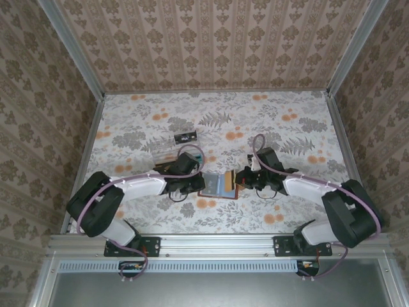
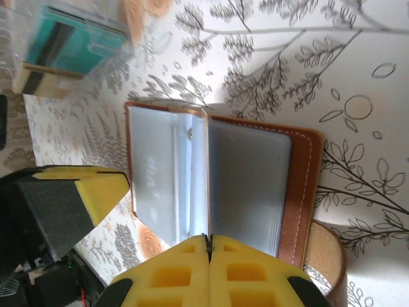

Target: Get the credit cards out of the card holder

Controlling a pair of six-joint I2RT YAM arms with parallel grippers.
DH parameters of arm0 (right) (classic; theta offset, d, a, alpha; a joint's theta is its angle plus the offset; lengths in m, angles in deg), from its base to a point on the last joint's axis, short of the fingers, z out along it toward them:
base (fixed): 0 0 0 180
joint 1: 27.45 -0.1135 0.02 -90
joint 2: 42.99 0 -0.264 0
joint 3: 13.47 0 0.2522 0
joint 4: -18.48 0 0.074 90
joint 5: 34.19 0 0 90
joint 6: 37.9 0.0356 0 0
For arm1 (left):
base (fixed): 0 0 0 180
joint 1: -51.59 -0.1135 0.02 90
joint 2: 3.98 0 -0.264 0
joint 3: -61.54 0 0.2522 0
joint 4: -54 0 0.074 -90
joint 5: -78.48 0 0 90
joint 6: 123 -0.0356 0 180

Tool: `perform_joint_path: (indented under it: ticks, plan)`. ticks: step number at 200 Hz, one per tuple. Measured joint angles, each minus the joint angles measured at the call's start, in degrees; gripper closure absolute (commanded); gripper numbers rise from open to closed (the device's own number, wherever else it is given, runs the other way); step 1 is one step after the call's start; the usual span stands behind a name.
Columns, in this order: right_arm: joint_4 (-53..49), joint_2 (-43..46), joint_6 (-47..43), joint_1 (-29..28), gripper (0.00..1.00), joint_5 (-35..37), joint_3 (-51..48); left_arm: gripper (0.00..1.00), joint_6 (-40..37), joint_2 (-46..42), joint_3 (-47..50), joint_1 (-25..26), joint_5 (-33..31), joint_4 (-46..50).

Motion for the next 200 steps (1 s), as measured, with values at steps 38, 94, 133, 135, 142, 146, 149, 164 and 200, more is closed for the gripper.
perform_joint_path:
  ticks: [38, 94, 133, 135, 142, 146, 149, 164, 200]
  plan:
    - [-4.6, 6.9, -0.7, 2.0, 1.0, 0.7, 0.6, 0.51, 1.3, -6.6, -0.1, -2.0, 0.6, -0.1]
    - [-11.2, 16.1, -3.5, 6.5, 1.0, -1.7, 7.5, 0.49, 5.4, -9.2, -1.6, -4.4, 8.2, -12.6]
    - [-10.8, 19.3, -4.3, 9.1, 1.0, -7.7, 11.7, 0.55, 11.0, -5.4, -4.8, -4.6, 15.0, -26.2]
    - [-10.8, 19.3, -4.3, 9.2, 1.0, -8.0, 11.9, 0.56, 11.2, -5.2, -4.9, -4.6, 15.2, -26.7]
    - [-10.5, 19.3, -4.3, 9.5, 1.0, -9.1, 12.2, 0.57, 12.1, -4.3, -5.3, -4.6, 16.3, -29.0]
    - [-10.3, 19.3, -4.2, 9.7, 1.0, -9.8, 12.3, 0.58, 12.9, -3.8, -5.6, -4.6, 16.9, -30.4]
    - [-10.1, 19.3, -4.1, 9.8, 1.0, -10.3, 12.3, 0.59, 13.1, -3.5, -5.7, -4.6, 17.3, -31.2]
    - [-9.0, 19.3, -3.7, 10.3, 1.0, -12.3, 12.3, 0.61, 14.9, -2.1, -6.2, -4.6, 19.1, -35.1]
    - [-6.9, 18.9, -2.3, 10.5, 1.0, -15.8, 12.3, 0.66, 16.8, -1.2, -6.6, -4.6, 21.7, -39.2]
